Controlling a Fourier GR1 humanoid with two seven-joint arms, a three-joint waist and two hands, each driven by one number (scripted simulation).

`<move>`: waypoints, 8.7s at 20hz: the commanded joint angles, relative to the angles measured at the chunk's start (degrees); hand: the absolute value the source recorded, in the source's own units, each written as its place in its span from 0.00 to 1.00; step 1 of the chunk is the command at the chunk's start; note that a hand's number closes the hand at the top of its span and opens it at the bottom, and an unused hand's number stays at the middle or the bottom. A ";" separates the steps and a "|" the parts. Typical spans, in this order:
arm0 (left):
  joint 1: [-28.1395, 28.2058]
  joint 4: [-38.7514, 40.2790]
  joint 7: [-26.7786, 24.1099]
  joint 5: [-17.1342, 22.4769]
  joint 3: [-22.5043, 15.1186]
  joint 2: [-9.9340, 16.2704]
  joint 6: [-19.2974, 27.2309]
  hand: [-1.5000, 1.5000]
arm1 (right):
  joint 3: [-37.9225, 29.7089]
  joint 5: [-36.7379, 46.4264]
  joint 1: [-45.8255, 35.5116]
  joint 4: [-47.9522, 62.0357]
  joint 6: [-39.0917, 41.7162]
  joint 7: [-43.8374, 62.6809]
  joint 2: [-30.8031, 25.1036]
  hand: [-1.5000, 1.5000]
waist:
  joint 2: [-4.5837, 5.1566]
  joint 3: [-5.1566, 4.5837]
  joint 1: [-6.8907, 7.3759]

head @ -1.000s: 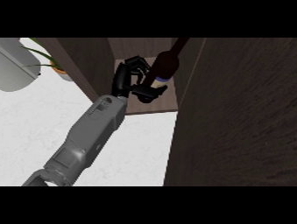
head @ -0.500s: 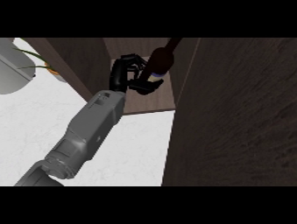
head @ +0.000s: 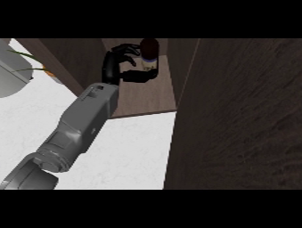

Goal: Pick up the wine, place it into the cabinet and close the cabinet

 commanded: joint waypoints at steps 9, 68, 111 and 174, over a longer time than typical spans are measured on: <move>-3.56 5.39 -1.68 -2.19 -0.22 -0.11 8.40 0.00 | 0.77 -3.25 2.41 -5.45 2.08 -0.05 -0.98 0.00 | 0.53 0.00 -0.61; 37.73 -53.33 5.29 9.79 -13.36 0.89 -16.98 0.00 | -3.69 -1.73 12.38 -12.90 -1.08 0.33 -6.63 0.00 | -2.64 0.05 7.29; 68.29 -79.05 7.15 22.46 6.15 28.40 -36.43 0.00 | 12.71 -1.08 -3.57 -10.87 14.86 9.09 -8.28 1.00 | -1.78 -0.25 8.01; 61.83 -70.81 13.28 22.63 17.00 27.93 -47.05 0.00 | -23.76 -17.56 -72.40 82.56 25.69 4.34 27.74 1.00 | -1.22 0.05 7.98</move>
